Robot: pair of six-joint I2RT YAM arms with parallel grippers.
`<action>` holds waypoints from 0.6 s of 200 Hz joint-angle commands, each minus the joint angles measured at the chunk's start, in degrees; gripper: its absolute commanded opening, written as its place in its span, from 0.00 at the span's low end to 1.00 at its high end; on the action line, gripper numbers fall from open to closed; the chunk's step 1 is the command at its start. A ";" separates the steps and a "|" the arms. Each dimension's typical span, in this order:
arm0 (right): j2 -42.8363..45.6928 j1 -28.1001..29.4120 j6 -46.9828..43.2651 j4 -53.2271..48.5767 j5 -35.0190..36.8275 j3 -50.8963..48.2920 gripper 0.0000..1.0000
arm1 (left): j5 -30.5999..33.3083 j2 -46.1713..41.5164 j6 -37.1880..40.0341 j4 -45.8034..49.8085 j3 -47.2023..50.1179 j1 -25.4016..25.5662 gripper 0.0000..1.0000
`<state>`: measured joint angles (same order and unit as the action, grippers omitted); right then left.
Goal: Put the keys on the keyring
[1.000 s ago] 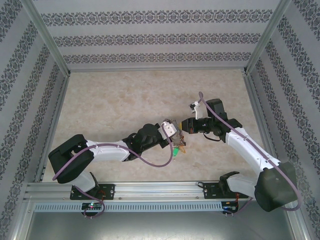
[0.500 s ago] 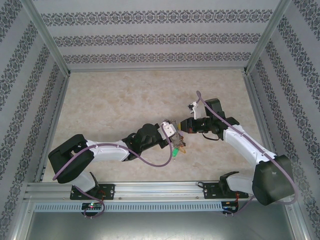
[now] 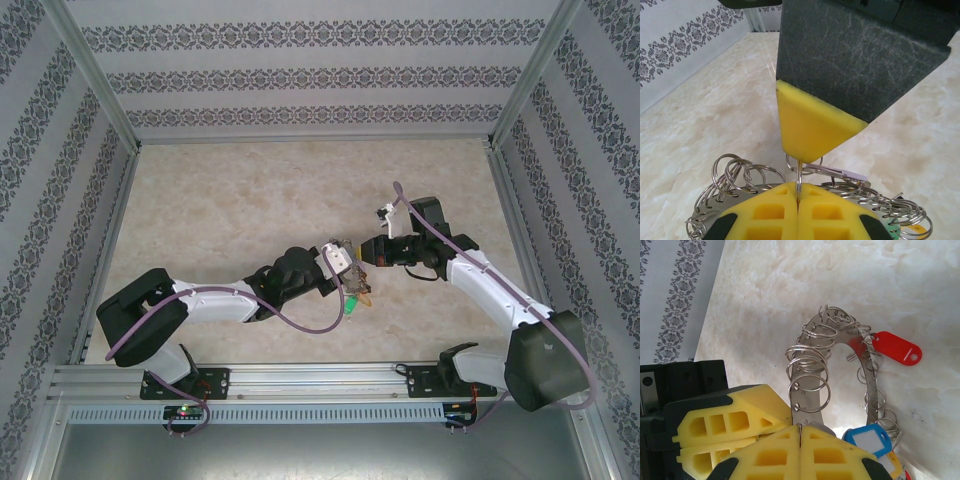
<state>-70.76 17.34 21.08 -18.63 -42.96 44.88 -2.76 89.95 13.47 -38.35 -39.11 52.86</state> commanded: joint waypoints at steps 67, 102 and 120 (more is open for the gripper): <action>2.03 -0.88 -0.67 0.48 -1.16 0.18 0.00 | 1.44 -2.23 0.68 -1.62 -0.39 -0.65 0.00; 1.99 -0.45 -0.88 0.90 -3.13 0.38 0.00 | 1.02 -2.43 0.83 -0.54 -0.81 -0.65 0.00; 2.44 -0.38 -1.15 0.68 -2.83 0.24 0.00 | 0.61 -2.38 0.94 0.46 -1.13 -0.65 0.00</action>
<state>-70.00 17.34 21.06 -18.61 -43.88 44.88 -2.57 89.60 13.50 -37.93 -39.11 52.86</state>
